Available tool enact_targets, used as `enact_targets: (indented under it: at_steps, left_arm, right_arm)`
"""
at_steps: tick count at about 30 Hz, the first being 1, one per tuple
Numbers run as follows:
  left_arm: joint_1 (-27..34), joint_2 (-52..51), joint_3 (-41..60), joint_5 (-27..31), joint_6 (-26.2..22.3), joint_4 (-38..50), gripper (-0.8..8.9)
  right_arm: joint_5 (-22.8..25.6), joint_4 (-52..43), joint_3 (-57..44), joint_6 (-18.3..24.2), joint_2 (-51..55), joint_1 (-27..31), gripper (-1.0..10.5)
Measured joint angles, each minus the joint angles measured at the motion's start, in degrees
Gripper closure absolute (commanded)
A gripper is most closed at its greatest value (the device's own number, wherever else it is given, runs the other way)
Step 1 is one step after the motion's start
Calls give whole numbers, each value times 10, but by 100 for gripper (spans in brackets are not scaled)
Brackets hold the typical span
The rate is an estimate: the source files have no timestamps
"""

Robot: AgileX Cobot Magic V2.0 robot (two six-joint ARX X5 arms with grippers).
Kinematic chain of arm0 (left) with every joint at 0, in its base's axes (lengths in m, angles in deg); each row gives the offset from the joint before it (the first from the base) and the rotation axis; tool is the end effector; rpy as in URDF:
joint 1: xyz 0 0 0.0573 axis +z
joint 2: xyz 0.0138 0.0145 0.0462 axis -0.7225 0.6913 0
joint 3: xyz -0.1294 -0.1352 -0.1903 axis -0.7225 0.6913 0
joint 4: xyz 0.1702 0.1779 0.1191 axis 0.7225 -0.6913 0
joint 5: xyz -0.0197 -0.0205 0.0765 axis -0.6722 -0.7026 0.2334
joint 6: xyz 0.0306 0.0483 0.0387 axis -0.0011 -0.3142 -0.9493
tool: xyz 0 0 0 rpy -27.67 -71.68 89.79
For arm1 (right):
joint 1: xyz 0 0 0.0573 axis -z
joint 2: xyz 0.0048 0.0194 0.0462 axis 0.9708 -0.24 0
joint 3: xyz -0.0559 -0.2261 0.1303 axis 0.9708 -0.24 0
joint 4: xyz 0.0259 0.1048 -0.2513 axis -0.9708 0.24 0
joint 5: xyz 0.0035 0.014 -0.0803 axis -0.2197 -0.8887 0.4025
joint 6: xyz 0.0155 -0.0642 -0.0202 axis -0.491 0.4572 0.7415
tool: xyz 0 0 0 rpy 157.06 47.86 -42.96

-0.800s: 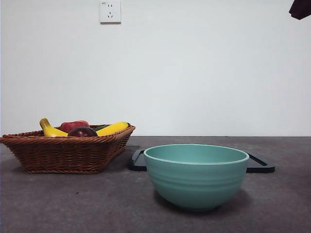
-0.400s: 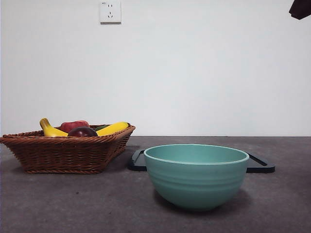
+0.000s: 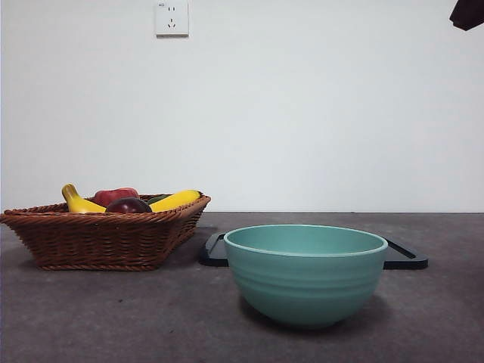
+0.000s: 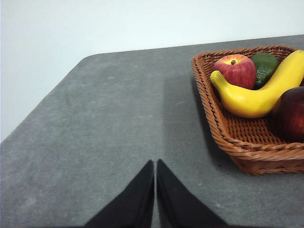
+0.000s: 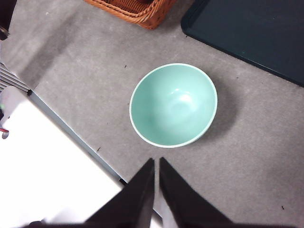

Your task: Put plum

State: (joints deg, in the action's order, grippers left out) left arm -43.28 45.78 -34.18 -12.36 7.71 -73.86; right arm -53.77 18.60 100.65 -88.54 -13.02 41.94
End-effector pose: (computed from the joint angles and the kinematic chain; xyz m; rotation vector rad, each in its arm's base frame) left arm 0.1363 0.0074 0.1535 0.1121 0.1593 0.0453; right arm 0.1245 0.1037 0.2980 0.0776 0.8868 0.7685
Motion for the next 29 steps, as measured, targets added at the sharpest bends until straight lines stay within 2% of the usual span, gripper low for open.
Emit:
enact_targets:
  at_steps: [4, 7, 16, 22, 29]
  left_arm:
    - [0, 0, 0, 0, 1, 0, 807]
    - [0, 0, 0, 0, 1, 0, 807]
    - [0, 0, 0, 0, 1, 0, 807]
    - [0, 0, 0, 0, 1, 0, 807]
    - [0, 0, 0, 0, 1, 0, 807]
  right_arm:
    - [19, -9, 0, 21, 5, 12, 941]
    - [47, -73, 0, 44, 21, 56, 942]
    - [78, -267, -27, 85, 98, 266, 942]
    - [78, -384, -153, 115, 176, 341, 942]
    - [94, -520, -339, 125, 290, 356, 942]
